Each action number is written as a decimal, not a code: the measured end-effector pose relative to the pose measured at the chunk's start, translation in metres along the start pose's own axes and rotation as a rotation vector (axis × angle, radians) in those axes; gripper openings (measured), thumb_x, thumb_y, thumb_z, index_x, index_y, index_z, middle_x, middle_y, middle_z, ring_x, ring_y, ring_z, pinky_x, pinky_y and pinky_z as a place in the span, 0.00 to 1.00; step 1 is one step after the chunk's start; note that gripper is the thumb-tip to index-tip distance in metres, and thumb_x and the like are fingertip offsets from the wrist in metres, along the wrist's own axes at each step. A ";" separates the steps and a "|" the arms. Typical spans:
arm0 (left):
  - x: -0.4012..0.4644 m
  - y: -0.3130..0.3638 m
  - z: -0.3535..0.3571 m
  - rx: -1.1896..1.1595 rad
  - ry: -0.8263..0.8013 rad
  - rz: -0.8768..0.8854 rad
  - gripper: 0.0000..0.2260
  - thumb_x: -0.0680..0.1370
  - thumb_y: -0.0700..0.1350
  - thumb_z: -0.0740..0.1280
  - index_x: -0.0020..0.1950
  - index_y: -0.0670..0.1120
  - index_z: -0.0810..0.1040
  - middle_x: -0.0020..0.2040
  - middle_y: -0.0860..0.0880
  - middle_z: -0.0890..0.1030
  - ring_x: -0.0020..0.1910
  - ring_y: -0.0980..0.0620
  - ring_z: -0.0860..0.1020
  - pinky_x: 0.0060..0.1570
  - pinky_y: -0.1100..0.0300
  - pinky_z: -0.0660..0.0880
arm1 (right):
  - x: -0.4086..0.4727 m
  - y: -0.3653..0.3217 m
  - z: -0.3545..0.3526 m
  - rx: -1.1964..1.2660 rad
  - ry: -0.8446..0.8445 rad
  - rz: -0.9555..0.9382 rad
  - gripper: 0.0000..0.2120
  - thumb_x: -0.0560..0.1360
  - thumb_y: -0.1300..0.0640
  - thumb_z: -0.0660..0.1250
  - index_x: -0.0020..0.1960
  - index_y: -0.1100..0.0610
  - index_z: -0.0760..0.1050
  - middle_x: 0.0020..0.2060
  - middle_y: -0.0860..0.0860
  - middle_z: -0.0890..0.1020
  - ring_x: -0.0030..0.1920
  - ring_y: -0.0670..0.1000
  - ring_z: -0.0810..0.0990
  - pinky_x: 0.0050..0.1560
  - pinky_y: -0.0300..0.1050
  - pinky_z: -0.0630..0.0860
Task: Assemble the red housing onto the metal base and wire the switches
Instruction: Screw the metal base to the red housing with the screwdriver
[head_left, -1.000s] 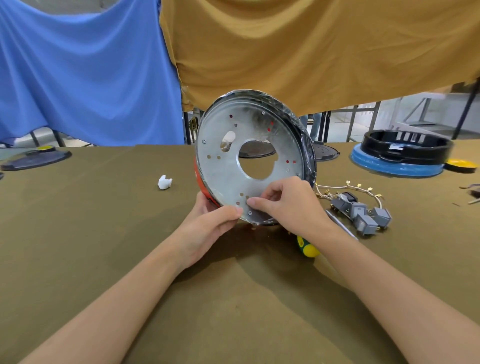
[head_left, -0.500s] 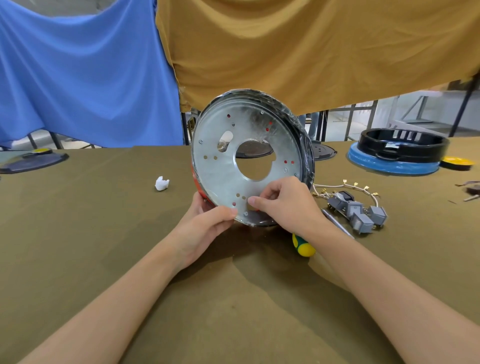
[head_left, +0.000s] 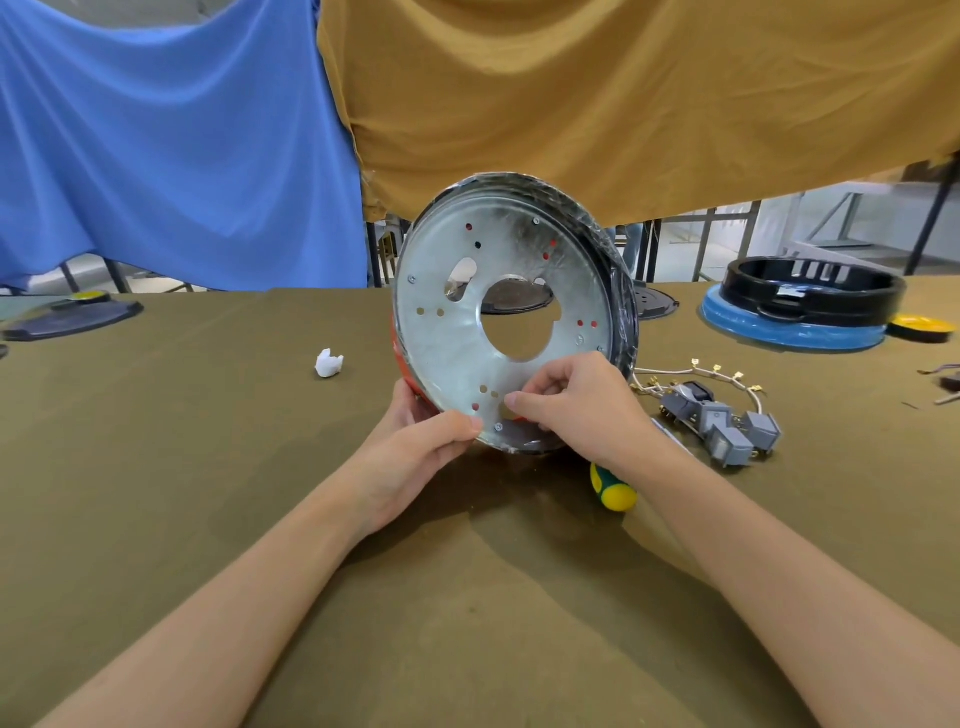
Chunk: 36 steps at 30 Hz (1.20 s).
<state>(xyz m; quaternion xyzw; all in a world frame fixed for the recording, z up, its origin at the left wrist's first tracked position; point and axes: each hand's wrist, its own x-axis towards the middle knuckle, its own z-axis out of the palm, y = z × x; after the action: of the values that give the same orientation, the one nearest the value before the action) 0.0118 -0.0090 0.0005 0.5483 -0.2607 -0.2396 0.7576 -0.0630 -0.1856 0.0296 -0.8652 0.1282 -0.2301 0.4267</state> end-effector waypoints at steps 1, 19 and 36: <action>0.000 0.000 0.000 0.002 -0.008 0.000 0.35 0.68 0.34 0.72 0.72 0.46 0.64 0.63 0.44 0.82 0.61 0.44 0.81 0.58 0.53 0.80 | 0.000 0.000 0.000 -0.001 0.005 0.003 0.09 0.71 0.51 0.76 0.36 0.54 0.81 0.26 0.45 0.79 0.32 0.44 0.79 0.37 0.42 0.76; 0.011 0.008 -0.009 -0.224 0.305 -0.114 0.05 0.77 0.41 0.67 0.51 0.42 0.80 0.42 0.44 0.81 0.41 0.47 0.82 0.50 0.52 0.79 | 0.006 0.008 -0.073 0.460 0.188 0.105 0.08 0.77 0.64 0.67 0.42 0.55 0.71 0.34 0.48 0.73 0.30 0.46 0.71 0.35 0.41 0.75; 0.012 0.004 -0.016 -0.179 0.218 -0.087 0.16 0.67 0.44 0.71 0.55 0.46 0.81 0.52 0.45 0.86 0.50 0.47 0.85 0.55 0.49 0.77 | -0.004 0.054 -0.112 0.866 0.213 0.188 0.11 0.78 0.68 0.62 0.41 0.56 0.65 0.36 0.50 0.69 0.34 0.47 0.69 0.36 0.41 0.72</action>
<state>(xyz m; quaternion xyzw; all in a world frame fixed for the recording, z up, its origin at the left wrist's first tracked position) 0.0313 -0.0042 0.0017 0.5120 -0.1303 -0.2337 0.8162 -0.1249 -0.2929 0.0447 -0.5633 0.1415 -0.3104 0.7526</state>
